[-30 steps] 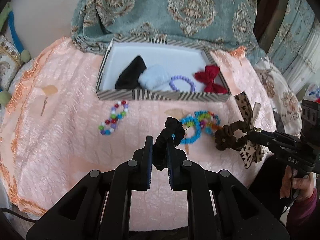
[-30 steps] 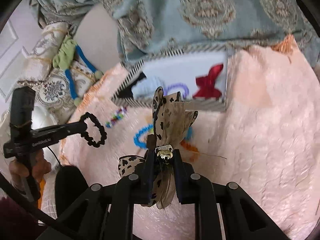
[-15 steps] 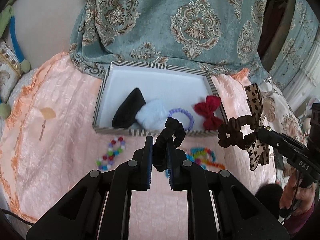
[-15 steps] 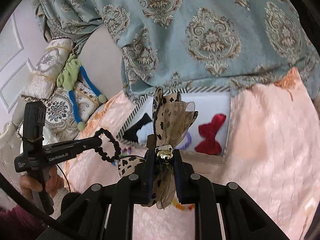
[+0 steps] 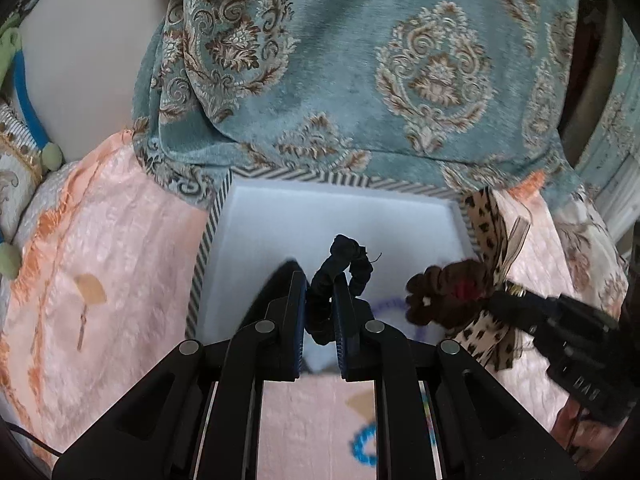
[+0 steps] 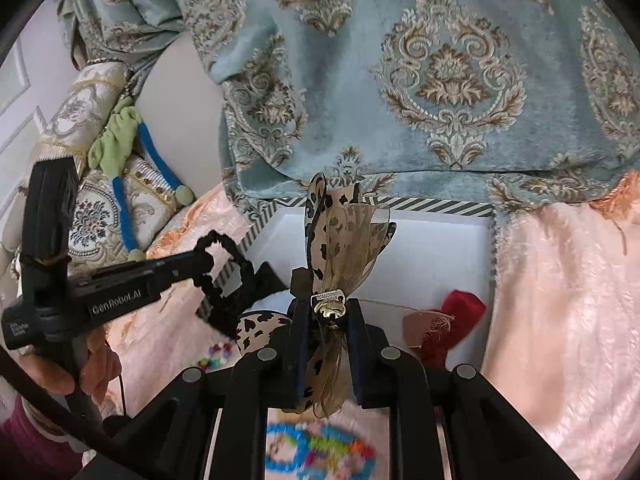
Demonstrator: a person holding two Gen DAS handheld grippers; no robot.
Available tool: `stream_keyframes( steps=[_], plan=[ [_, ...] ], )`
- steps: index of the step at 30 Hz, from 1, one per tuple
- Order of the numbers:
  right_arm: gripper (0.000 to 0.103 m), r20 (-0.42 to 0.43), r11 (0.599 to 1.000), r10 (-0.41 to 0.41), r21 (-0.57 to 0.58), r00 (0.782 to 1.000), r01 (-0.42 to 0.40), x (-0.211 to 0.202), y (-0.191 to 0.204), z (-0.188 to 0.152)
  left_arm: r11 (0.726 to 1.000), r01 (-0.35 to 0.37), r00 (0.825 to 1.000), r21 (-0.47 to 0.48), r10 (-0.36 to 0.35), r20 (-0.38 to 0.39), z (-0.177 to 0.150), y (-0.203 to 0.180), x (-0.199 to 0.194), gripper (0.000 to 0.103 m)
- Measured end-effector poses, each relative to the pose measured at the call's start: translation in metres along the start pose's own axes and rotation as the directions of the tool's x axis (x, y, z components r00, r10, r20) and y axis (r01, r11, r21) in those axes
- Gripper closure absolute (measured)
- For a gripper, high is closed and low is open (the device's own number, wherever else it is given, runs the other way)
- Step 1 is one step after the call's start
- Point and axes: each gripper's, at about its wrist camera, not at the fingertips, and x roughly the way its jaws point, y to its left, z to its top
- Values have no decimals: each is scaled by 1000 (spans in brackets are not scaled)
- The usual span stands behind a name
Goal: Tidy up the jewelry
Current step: 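Carry the black scrunchie and leopard-print bow over the tray and lower them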
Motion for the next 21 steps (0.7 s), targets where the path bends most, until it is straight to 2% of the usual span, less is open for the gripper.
stream_keyframes(
  steps=[10, 14, 21],
  plan=[
    [87, -25, 998, -46, 50, 999, 47, 55, -31, 12, 998, -26, 999, -57, 24, -41, 36, 23, 62, 91],
    [87, -49, 992, -114, 49, 992, 116, 70, -44, 8, 994, -54, 997, -95, 48, -60, 38, 37, 91, 91],
    [87, -110, 982, -179, 43, 978, 185, 88, -62, 0, 984, -106, 988, -144, 88, -123, 29, 58, 130, 91]
  ],
)
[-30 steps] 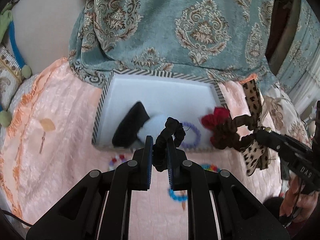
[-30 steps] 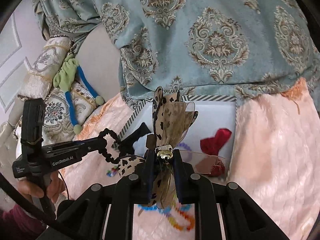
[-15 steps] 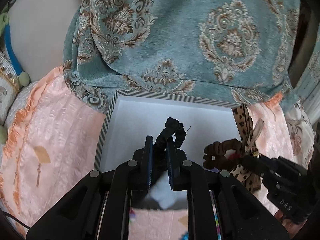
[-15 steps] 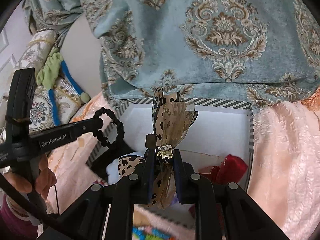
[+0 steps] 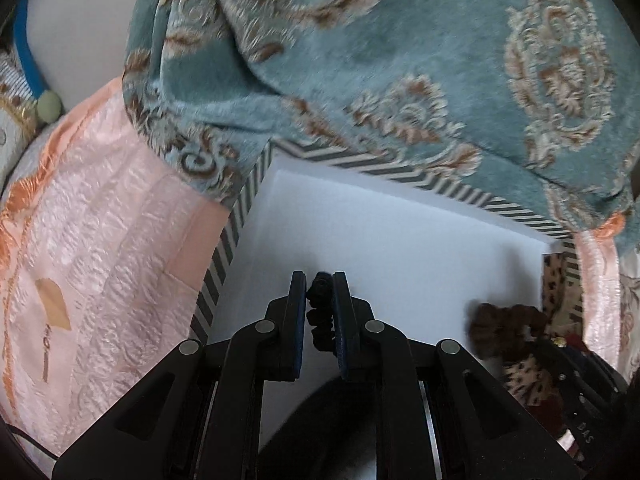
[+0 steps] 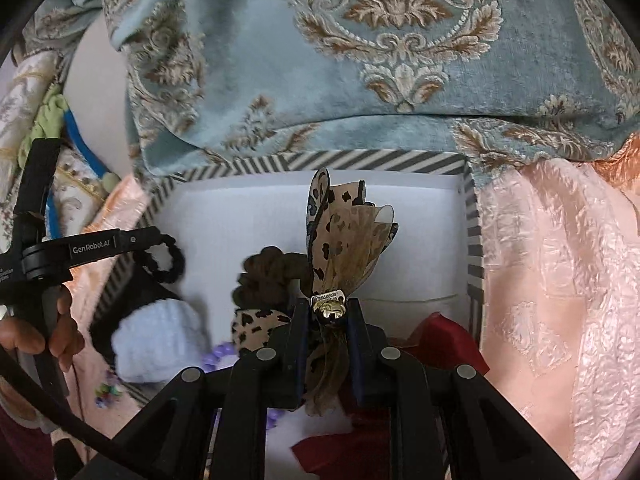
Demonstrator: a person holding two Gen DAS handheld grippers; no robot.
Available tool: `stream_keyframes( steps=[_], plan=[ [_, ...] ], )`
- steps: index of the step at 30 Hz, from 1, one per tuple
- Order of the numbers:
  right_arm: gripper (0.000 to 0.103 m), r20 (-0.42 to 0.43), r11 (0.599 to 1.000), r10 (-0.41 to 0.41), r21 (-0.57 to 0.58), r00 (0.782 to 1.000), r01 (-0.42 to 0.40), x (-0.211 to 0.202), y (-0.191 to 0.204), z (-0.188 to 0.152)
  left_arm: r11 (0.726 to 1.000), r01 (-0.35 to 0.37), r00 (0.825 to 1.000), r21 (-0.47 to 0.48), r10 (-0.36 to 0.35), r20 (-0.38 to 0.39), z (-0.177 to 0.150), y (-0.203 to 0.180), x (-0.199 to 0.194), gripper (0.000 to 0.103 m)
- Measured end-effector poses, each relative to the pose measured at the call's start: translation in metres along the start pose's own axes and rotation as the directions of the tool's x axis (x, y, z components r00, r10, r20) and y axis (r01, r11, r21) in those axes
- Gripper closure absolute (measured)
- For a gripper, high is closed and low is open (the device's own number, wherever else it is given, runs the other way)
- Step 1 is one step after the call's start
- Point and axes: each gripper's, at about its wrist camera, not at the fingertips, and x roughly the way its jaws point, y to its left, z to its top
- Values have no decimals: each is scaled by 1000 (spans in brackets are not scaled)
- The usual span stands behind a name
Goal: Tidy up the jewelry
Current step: 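Carry the black scrunchie and leopard-print bow over the tray and lower them, then open both tools to drop the scrunchie and bow, then lift away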
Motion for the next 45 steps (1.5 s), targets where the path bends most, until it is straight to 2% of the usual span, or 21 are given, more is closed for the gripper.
stream_keyframes(
  steps=[3, 5, 6, 7, 8, 10, 18, 27, 29, 31, 32, 38, 45],
  plan=[
    [86, 5, 999, -36, -5, 999, 36, 1, -2, 0, 1000, -7, 1000, -12, 7, -6, 0, 4, 6, 91],
    [75, 4, 999, -38, 6, 999, 38, 0, -3, -1, 1000, -12, 1000, -15, 12, -1, 0, 5, 5, 89],
    [62, 11, 999, -39, 13, 999, 39, -2, -4, -1, 1000, -8, 1000, -16, 8, -1, 0, 5, 4, 87],
    [57, 20, 999, -37, 17, 999, 37, -5, -3, -1, 1000, -5, 1000, -17, 5, -3, 0, 5, 3, 78],
    [57, 31, 999, -31, 18, 999, 30, -8, -3, -1, 1000, -1, 1000, -20, 1, -2, -1, 5, 2, 64],
    [57, 43, 1000, -23, 14, 999, 22, -15, -1, -1, 999, 24, 1000, -31, -24, 9, -4, 6, -5, 57],
    [57, 86, 1000, 3, -12, 996, -2, -43, 16, -8, 999, 31, 999, -13, -31, 40, -29, 3, -38, 57],
    [56, 104, 1000, 16, -21, 994, -13, -75, 42, -32, 999, -11, 993, 37, 7, 115, -65, -4, -89, 57],
    [53, 106, 1000, 17, -23, 994, -15, -82, 46, -40, 999, -15, 991, 36, 11, 131, -75, -3, -100, 57],
    [44, 112, 1000, 16, -26, 994, -13, -89, 50, -46, 999, -14, 990, 35, 9, 141, -84, -2, -109, 57],
    [44, 118, 1000, 15, -29, 993, -11, -93, 52, -49, 999, -14, 989, 35, 9, 145, -90, -2, -113, 57],
    [44, 125, 998, 14, -61, 992, -6, -112, 66, -67, 998, -38, 986, 54, 29, 167, -117, -5, -132, 57],
    [43, 131, 998, 12, -63, 991, -4, -127, 75, -80, 999, -32, 980, 36, 25, 197, -137, -6, -151, 57]
  ],
)
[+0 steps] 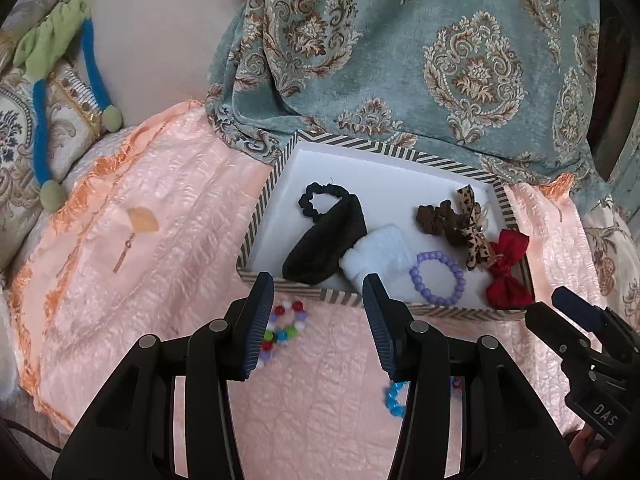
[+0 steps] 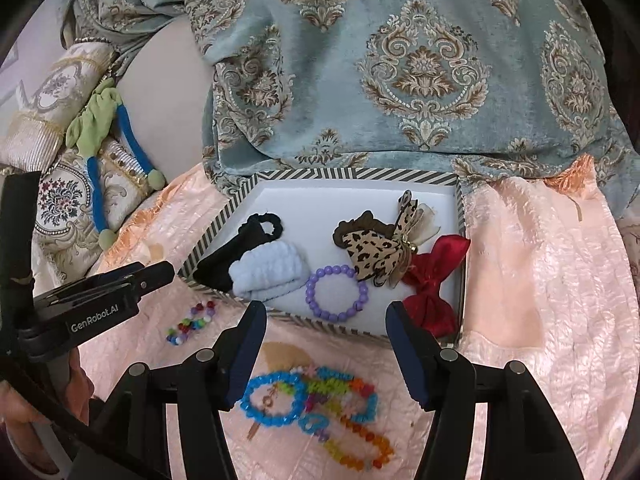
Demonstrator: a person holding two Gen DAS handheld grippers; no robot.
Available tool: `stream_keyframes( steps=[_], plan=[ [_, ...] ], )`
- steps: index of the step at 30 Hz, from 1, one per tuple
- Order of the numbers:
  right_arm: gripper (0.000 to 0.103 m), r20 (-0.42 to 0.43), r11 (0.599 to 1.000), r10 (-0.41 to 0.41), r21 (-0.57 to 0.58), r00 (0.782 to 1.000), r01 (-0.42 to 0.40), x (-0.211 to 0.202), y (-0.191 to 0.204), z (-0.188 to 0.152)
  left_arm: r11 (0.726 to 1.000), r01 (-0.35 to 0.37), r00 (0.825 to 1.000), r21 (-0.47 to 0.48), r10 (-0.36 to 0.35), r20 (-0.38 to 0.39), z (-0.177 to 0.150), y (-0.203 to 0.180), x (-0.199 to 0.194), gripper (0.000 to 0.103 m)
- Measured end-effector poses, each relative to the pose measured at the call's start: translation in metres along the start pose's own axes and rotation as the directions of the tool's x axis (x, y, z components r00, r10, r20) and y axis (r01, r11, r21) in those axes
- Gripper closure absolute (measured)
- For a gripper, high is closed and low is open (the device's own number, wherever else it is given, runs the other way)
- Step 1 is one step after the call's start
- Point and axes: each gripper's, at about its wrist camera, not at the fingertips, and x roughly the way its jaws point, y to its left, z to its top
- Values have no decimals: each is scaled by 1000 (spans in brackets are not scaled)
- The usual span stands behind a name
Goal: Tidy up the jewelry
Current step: 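Open both tools to drop the scrunchie and bow, then lift away, then grasp the blue bead bracelet with the left tool while the right tool grasps the green-and-blue bead bracelet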
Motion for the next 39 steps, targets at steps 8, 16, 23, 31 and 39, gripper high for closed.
stream_keyframes(
  steps=[8, 16, 23, 31, 39],
  plan=[
    [43, -2, 1000, 3, -8, 1000, -3, -12, 8, -10, 999, -27, 999, 19, 26, 20, -16, -3, -14, 57],
    [43, -2, 1000, 2, -20, 1000, -2, -21, 15, -19, 999, -36, 999, 26, 35, 31, -29, -6, -24, 57],
    [42, -1, 1000, 3, -18, 1000, -3, -26, 16, -23, 997, -52, 998, 51, 50, 43, -35, -9, -32, 57],
    [42, -2, 1000, 4, -21, 1000, -4, -31, 16, -27, 997, -58, 998, 59, 56, 37, -40, -9, -33, 57],
    [42, -25, 1000, 10, -11, 1000, -10, -31, 5, -34, 1000, -11, 1000, 24, 11, -23, -42, 4, -27, 57]
  ],
)
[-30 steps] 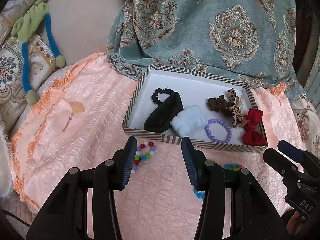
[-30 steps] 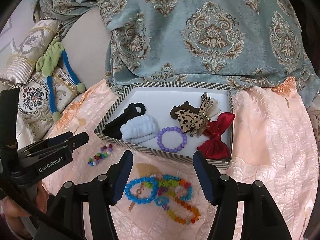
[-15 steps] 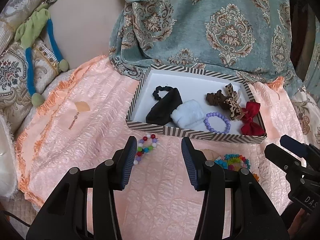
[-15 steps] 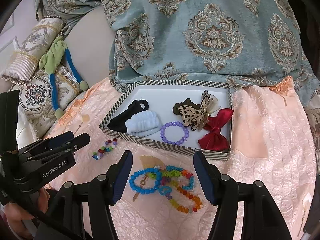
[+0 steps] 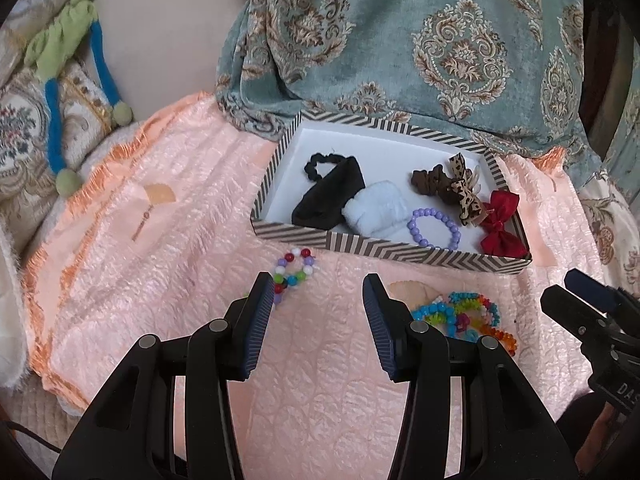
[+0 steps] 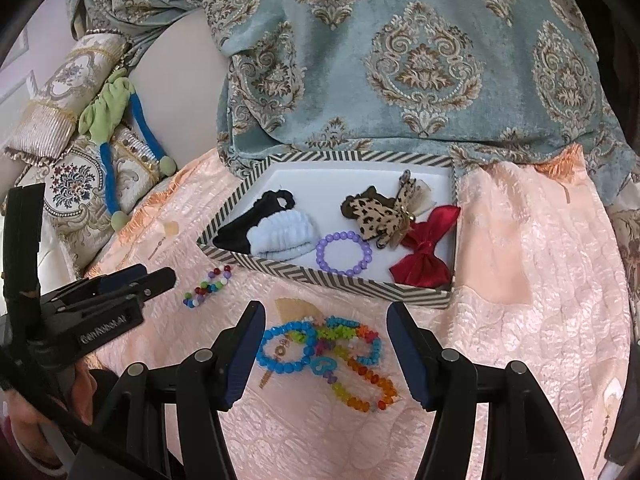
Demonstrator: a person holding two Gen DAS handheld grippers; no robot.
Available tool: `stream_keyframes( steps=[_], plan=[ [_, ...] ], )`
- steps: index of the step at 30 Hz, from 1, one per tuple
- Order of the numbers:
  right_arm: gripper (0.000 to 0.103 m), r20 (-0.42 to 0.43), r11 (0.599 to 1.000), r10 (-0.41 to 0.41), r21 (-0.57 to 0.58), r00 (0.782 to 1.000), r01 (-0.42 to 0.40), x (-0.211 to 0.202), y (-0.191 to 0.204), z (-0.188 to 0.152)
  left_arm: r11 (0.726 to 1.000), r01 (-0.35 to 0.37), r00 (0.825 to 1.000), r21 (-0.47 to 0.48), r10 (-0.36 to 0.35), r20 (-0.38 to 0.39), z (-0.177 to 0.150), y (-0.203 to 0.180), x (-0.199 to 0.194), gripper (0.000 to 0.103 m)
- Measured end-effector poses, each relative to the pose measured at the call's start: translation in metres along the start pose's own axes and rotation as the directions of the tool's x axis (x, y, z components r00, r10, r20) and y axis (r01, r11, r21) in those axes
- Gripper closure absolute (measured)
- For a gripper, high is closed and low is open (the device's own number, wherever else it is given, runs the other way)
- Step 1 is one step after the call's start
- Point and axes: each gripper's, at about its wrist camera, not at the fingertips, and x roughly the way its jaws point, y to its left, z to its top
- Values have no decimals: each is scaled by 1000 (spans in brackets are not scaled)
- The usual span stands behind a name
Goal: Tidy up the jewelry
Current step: 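Grasp the blue bead bracelet with the left tool while the right tool grasps the green-and-blue bead bracelet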
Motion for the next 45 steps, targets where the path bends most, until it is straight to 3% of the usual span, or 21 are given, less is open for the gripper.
stream_keyframes(
  steps=[7, 10, 14, 23, 32, 34, 36, 38, 39, 45],
  plan=[
    [43, -42, 999, 13, 49, 999, -11, 8, -30, -12, 995, 77, 993, -61, -82, -81, -5, 12, 14, 57],
    [57, -72, 999, -7, 49, 997, 11, 15, -42, -18, 990, 125, 983, -62, -132, -128, -10, 7, 22, 57],
    [57, -112, 999, -5, 53, 994, 11, 24, -51, -25, 985, 165, 969, -55, -172, -179, -15, -4, 34, 57],
    [57, -176, 1000, -2, 10, 984, 3, 59, -46, -22, 982, 186, 953, 23, -174, -249, -22, -37, 63, 57],
    [61, -245, 993, -51, -116, 968, 23, 94, -36, -26, 980, 139, 954, 141, -95, -284, -28, -62, 97, 57],
    [67, -236, 990, -54, -140, 970, 21, 98, -34, -25, 979, 135, 959, 155, -90, -270, -28, -65, 100, 57],
    [83, -230, 991, -23, -136, 973, -9, 100, -34, -24, 977, 145, 960, 155, -101, -262, -28, -65, 102, 57],
    [87, -224, 992, -7, -127, 974, -22, 98, -33, -23, 977, 167, 957, 132, -129, -258, -26, -63, 104, 66],
    [93, -217, 991, -9, -130, 976, -20, 96, -33, -22, 977, 172, 956, 127, -134, -260, -25, -62, 104, 87],
    [93, -155, 998, 30, -50, 988, -38, 71, -44, -16, 974, 207, 947, 89, -177, -270, -24, -52, 92, 94]
  ],
)
